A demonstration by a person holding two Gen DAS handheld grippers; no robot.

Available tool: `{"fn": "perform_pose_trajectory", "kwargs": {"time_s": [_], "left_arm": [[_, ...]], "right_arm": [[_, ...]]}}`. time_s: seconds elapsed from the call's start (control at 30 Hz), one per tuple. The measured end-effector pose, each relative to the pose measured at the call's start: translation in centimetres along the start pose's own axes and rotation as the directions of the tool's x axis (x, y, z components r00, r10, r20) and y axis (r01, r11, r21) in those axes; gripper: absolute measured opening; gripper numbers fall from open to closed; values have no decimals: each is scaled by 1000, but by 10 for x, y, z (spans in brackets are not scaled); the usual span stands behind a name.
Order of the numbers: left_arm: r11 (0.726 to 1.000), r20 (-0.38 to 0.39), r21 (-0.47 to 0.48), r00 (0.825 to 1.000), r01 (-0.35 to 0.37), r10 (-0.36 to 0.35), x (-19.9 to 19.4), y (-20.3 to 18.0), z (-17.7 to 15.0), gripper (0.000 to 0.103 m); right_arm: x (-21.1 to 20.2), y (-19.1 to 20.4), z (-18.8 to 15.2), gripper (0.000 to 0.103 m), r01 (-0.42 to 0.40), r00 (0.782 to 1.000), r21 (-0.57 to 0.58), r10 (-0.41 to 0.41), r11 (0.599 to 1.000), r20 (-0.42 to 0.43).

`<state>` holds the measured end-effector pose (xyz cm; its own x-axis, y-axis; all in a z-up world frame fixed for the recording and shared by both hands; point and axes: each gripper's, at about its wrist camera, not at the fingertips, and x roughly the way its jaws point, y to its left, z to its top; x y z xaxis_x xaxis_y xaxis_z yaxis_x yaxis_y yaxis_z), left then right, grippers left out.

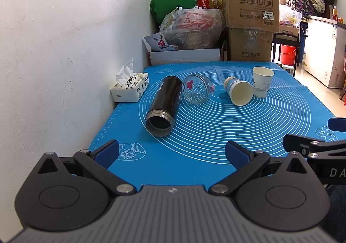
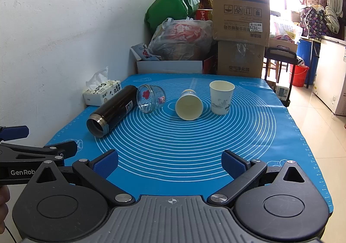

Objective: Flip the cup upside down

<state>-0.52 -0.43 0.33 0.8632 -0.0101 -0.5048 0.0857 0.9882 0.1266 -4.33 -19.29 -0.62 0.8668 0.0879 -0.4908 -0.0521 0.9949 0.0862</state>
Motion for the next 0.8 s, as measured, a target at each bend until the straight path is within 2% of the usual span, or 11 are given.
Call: {"fn": "perform_pose_trajectory", "kwargs": {"time_s": [0.8], "left_arm": [[1000,-2,-1,1000,0,0,3,0,-1,103]], "right_arm": [[0,1,0,103,0,1000,0,0,1000,-2]]}}
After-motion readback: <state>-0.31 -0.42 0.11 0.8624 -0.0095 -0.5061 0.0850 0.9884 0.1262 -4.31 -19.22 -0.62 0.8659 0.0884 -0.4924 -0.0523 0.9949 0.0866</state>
